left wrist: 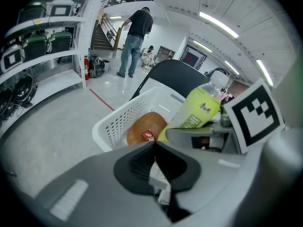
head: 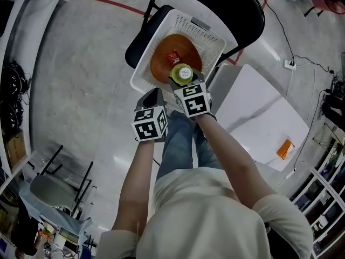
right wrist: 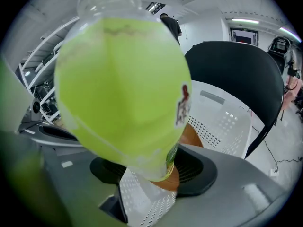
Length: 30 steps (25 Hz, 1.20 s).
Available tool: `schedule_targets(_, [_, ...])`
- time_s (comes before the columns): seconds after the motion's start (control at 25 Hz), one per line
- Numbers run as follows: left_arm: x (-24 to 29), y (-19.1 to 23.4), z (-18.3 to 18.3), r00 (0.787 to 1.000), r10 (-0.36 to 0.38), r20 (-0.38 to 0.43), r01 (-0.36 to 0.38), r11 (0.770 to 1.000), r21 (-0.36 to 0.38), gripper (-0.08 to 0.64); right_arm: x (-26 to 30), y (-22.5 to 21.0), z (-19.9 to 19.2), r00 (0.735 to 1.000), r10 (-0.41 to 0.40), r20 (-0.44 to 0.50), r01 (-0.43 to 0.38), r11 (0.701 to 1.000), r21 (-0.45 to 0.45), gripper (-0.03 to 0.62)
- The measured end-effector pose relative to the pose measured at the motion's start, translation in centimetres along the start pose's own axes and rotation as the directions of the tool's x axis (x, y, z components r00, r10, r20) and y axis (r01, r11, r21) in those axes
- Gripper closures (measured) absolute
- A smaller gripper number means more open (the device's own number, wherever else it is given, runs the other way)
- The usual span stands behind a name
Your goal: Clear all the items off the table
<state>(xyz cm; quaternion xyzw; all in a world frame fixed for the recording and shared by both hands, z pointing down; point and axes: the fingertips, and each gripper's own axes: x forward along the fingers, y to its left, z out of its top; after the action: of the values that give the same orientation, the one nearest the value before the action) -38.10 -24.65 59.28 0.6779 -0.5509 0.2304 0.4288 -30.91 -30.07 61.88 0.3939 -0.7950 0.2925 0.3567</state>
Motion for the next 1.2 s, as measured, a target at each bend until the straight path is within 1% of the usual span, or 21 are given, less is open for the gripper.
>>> schedule_targets(0.16, [0.2, -0.1, 0.1, 1.0, -0.005, 0.0, 0.005, 1.0, 0.0, 0.551, 0.4, -0.1, -0.5, 1.0, 0.003, -0.012, -0.003, 0.999, 0.032, 0.286])
schedule_targets(0.28, [0.3, -0.2, 0.2, 1.0, -0.009, -0.001, 0.009, 1.0, 0.001, 0.551, 0.4, -0.2, -0.4, 1.0, -0.007, -0.007, 0.007, 1.0, 0.029, 0.284])
schedule_targets(0.36, [0.3, -0.3, 0.1, 1.0, -0.01, -0.002, 0.01, 1.0, 0.002, 0.551, 0.3, -0.3, -0.1, 1.0, -0.011, 0.012, 0.01, 1.0, 0.027, 0.293])
schedule_targets(0.4, [0.3, -0.4, 0.0, 1.0, -0.011, -0.003, 0.011, 1.0, 0.003, 0.551, 0.2, -0.4, 0.0, 1.0, -0.013, 0.023, 0.013, 1.0, 0.028, 0.312])
schedule_targets(0.44, [0.3, -0.4, -0.1, 1.0, -0.011, -0.004, 0.011, 1.0, 0.003, 0.551, 0.0, -0.6, 0.2, 0.999, -0.016, 0.033, 0.015, 0.999, 0.03, 0.351])
schedule_targets(1.04, [-0.1, -1.0, -0.2, 1.0, -0.015, -0.004, 0.015, 1.0, 0.0, 0.551, -1.0, -0.5, 0.8, 0.998, -0.023, 0.059, 0.02, 0.999, 0.038, 0.357])
schedule_targets(1.2, [-0.2, -1.2, 0.0, 1.0, -0.017, 0.002, 0.017, 1.0, -0.005, 0.551, -1.5, -0.5, 0.9, 0.998, -0.025, 0.064, 0.023, 0.999, 0.04, 0.392])
